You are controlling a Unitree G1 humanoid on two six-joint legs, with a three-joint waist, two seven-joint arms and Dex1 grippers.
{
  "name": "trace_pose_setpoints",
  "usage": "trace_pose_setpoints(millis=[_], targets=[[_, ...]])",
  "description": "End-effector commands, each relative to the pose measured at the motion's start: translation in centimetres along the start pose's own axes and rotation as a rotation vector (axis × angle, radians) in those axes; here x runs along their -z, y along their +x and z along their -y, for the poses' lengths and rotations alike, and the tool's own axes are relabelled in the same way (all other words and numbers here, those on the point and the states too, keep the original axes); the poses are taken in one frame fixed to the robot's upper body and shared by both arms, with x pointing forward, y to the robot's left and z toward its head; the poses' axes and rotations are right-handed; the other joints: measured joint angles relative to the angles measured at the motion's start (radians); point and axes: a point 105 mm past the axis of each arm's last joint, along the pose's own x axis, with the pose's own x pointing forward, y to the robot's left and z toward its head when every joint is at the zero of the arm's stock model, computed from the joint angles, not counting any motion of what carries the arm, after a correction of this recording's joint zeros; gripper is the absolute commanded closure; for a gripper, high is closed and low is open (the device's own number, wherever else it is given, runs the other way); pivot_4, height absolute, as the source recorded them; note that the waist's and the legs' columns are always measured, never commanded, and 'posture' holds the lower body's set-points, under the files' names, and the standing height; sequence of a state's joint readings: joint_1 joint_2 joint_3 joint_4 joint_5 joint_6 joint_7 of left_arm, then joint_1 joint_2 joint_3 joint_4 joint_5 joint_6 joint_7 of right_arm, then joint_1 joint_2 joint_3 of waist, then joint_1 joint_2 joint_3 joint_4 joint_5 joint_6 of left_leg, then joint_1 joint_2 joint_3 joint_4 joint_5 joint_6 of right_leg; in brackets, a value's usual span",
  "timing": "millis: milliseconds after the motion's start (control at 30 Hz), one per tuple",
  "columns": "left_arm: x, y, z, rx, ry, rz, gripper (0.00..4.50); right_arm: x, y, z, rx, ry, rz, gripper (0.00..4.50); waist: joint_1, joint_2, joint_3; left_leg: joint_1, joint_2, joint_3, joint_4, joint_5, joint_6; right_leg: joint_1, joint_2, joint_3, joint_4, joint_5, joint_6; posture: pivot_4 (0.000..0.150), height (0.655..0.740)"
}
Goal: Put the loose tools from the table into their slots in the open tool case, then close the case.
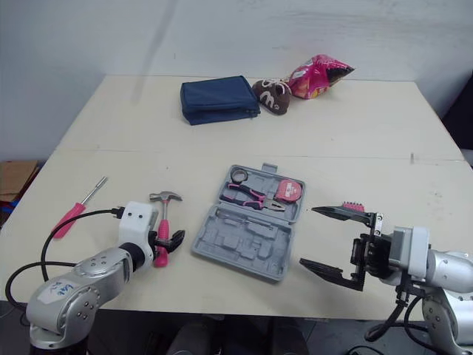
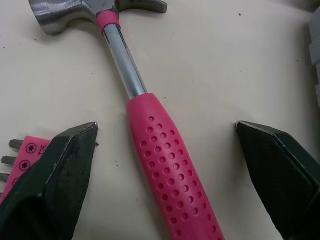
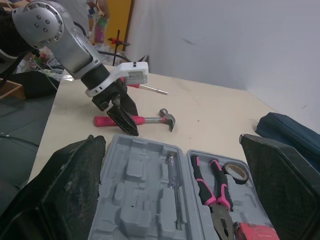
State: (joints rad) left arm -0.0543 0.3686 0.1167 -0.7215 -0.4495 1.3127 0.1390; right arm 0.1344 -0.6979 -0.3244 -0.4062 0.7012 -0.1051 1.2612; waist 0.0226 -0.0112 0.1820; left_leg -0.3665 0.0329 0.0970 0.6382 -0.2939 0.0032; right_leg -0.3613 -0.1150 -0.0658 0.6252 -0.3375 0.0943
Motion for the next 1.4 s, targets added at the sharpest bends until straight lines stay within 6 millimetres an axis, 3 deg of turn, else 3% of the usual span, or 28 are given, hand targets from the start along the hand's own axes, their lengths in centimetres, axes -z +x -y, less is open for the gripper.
trace_pose_setpoints(millis=[33, 200, 233, 333, 467, 567, 767, 900, 1033, 1167, 1400], targets=[[3.9, 0.2, -0.9, -0.045, -0.025, -0.167, 1.62, -1.0, 0.3, 0.2, -0.001, -0.041, 0.001, 0.0, -0.001, 0.003, -0.002, 0.0, 0.0, 0.0, 0.0, 0.0, 0.0, 0.0, 0.0, 0.0, 0.0, 0.0, 0.0, 0.15, 0.74], [4.9, -0.6, -1.5, -0.062, -0.028, -0.195, 3.69, -1.3, 0.6, 0.6, 0.008, -0.047, -0.008, 0.0, -0.007, 0.008, -0.007, 0.001, 0.001, 0.001, 0.0, -0.001, 0.004, 0.0, 0.0, 0.0, -0.001, 0.0, 0.0, 0.15, 0.74], [4.9, -0.6, -1.7, -0.064, -0.027, -0.194, 3.93, -1.3, 0.7, 0.7, 0.011, -0.047, -0.009, 0.0, -0.01, 0.008, -0.007, 0.001, 0.001, 0.001, 0.0, -0.001, 0.005, 0.0, 0.0, 0.0, -0.001, 0.0, -0.001, 0.15, 0.74], [3.7, -0.3, -2.0, -0.053, -0.035, -0.125, 3.93, -1.2, 0.7, 1.0, 0.024, -0.048, -0.021, 0.0, -0.015, 0.009, -0.008, 0.001, 0.001, 0.001, -0.001, -0.001, 0.005, 0.0, 0.0, 0.0, -0.001, -0.001, -0.001, 0.15, 0.74], [0.5, -0.2, -2.1, -0.027, -0.065, 0.063, 3.93, -1.3, 0.5, 1.3, 0.061, -0.053, -0.033, 0.0, -0.012, 0.009, -0.008, 0.0, 0.001, 0.0, -0.001, -0.001, 0.005, 0.0, 0.0, -0.001, -0.002, -0.001, -0.001, 0.15, 0.74], [-3.1, -0.9, -1.8, 0.053, 0.002, 0.239, 3.93, -1.3, 0.4, 1.3, 0.067, -0.055, -0.043, 0.0, -0.007, 0.006, -0.006, -0.001, 0.001, -0.001, -0.001, -0.001, 0.005, -0.001, 0.0, -0.001, -0.002, 0.0, -0.001, 0.15, 0.74], [-9.2, -3.6, 1.8, 0.407, 0.271, 0.502, 3.93, -1.3, -0.3, 1.7, 0.098, -0.078, -0.065, 0.0, 0.004, 0.0, -0.003, -0.011, 0.0, 0.0, -0.001, 0.002, 0.002, -0.009, -0.001, -0.002, -0.004, 0.001, -0.003, 0.15, 0.74], [-11.5, -5.0, 4.3, 0.694, 0.545, 0.568, 3.93, -1.0, -1.1, 2.0, 0.124, -0.064, -0.088, 0.0, 0.002, -0.001, -0.002, -0.014, 0.0, 0.001, -0.001, 0.001, 0.002, -0.01, -0.001, -0.003, -0.008, 0.001, -0.002, 0.15, 0.74], [-11.8, -5.6, 6.3, 0.952, 0.721, 0.524, 3.93, -0.4, -1.9, 0.9, 0.075, -0.006, -0.141, 0.0, 0.002, 0.0, -0.002, -0.017, 0.0, 0.002, -0.001, 0.002, 0.003, -0.014, 0.001, -0.005, -0.007, 0.001, -0.002, 0.15, 0.74], [-10.3, -5.7, 8.6, 1.2, 0.956, 0.377, 3.93, 0.3, -3.0, -0.2, 0.062, 0.059, -0.229, 0.0, 0.002, 0.0, -0.002, -0.02, 0.0, 0.001, 0.006, 0.002, 0.004, -0.014, 0.007, -0.01, -0.005, 0.001, -0.001, 0.15, 0.74], [-9.0, -3.4, 11.1, 1.267, 1.129, 0.188, 3.93, 0.9, -4.1, -1.6, 0.08, 0.139, -0.3, 0.0, 0.002, -0.002, 0.0, -0.02, -0.001, 0.003, 0.011, 0.001, 0.011, -0.014, 0.006, -0.008, -0.002, 0.005, 0.005, 0.15, 0.74]])
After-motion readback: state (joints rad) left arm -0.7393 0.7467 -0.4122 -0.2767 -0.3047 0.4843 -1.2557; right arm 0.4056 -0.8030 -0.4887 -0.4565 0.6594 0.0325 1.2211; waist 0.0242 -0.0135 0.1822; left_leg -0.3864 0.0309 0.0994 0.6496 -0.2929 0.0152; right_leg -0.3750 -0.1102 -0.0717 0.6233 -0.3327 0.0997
